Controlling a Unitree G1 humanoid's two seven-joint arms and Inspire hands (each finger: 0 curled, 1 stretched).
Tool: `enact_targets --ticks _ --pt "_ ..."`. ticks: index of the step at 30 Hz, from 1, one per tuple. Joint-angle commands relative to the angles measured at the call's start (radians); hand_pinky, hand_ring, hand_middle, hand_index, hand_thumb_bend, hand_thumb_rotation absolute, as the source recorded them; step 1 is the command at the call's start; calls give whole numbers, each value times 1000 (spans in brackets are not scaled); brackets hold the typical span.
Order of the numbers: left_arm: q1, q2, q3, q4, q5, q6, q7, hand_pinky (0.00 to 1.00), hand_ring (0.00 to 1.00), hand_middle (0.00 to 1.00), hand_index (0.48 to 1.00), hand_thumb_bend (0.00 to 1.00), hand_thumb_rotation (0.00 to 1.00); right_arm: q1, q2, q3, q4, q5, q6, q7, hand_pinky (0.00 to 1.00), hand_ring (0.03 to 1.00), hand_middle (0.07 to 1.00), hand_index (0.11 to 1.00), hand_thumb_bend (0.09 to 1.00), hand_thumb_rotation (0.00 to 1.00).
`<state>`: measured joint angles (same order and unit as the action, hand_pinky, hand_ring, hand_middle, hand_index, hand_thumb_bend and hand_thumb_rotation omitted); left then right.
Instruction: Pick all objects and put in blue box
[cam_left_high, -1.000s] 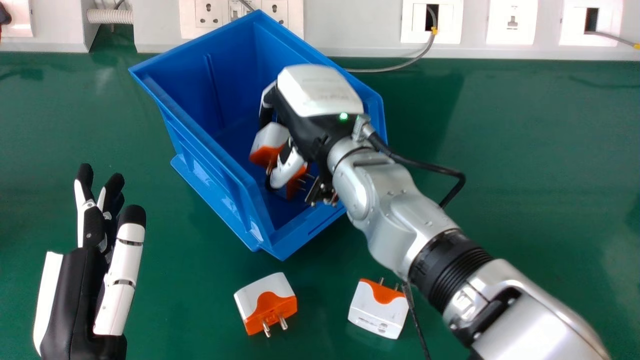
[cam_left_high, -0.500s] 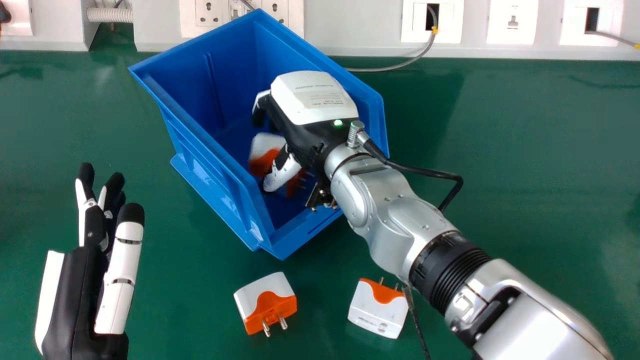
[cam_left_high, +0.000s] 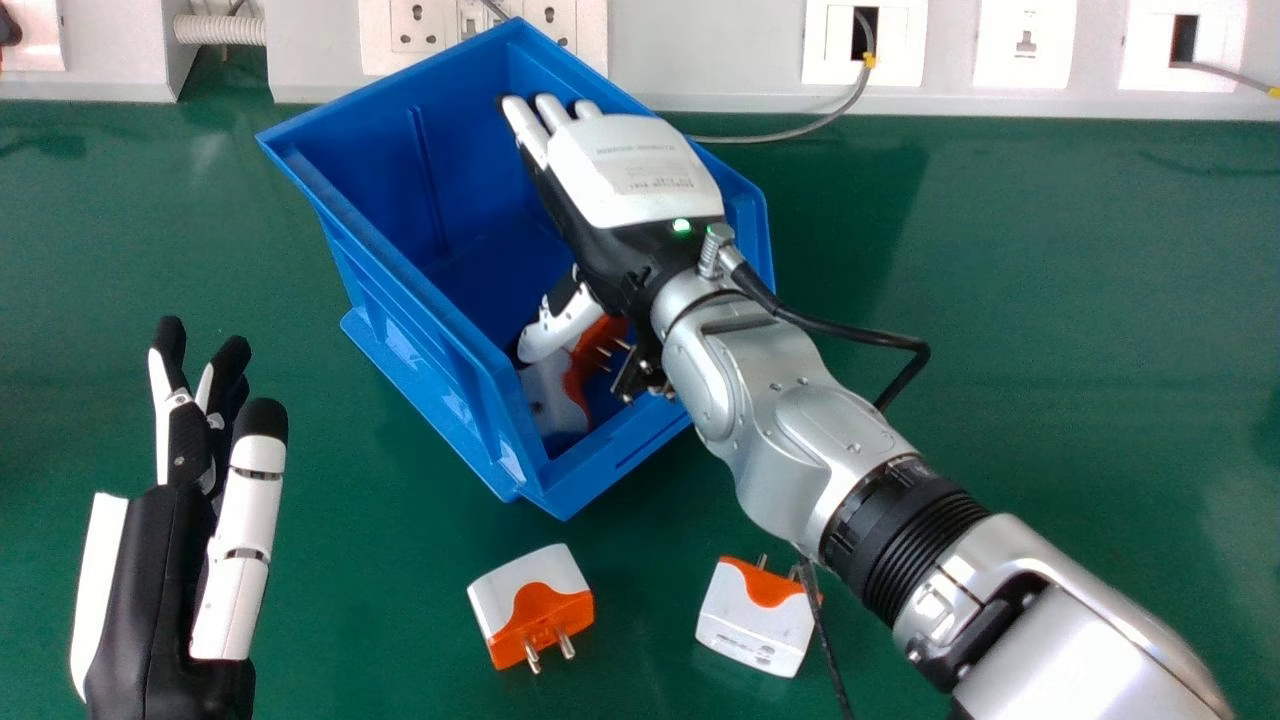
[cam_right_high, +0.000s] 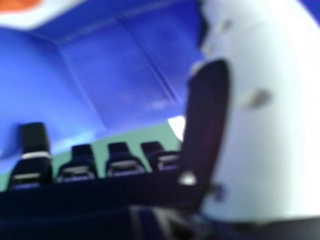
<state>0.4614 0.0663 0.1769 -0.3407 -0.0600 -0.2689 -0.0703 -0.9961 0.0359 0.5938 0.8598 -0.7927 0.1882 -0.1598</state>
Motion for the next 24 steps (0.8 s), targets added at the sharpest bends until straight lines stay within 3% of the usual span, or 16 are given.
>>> enact_targets --ticks 1,5,7,12,14,19,21,24 --pt "-4 6 6 -9 -10 -13 -5 1000 999 985 990 304 874 -11 -11 -20 -76 4 8 -6 804 985 1000 1000 760 210" --pt "-8 12 10 -3 -27 -12 -19 1000 1000 991 996 335 875 65 -77 -30 -277 -16 35 29 796 965 1000 994 713 130" --pt "-10 11 13 -3 -26 -12 -19 1000 1000 987 989 344 865 132 -128 -31 -422 -37 39 44 793 957 1000 989 675 132" --pt "-9 11 15 -2 -38 -14 -28 1000 999 985 987 337 854 354 -221 -77 -806 -84 73 65 777 949 1000 991 551 238" --pt "-8 11 14 3 -41 -19 -32 1000 1000 985 987 358 831 460 -242 -108 -956 -90 86 67 733 932 989 979 543 292" --pt "-10 8 12 8 -51 -15 -41 1000 1000 985 987 382 821 715 -290 -176 -1228 -81 83 95 785 943 995 978 563 332" --pt "-10 8 11 9 -44 -18 -41 1000 1000 985 987 398 814 823 -317 -204 -1309 -84 67 97 787 943 987 975 565 363" --pt "-11 9 11 12 -33 -22 -38 1000 1000 986 988 377 827 974 -335 -250 -1397 -73 38 90 767 917 971 969 596 322"
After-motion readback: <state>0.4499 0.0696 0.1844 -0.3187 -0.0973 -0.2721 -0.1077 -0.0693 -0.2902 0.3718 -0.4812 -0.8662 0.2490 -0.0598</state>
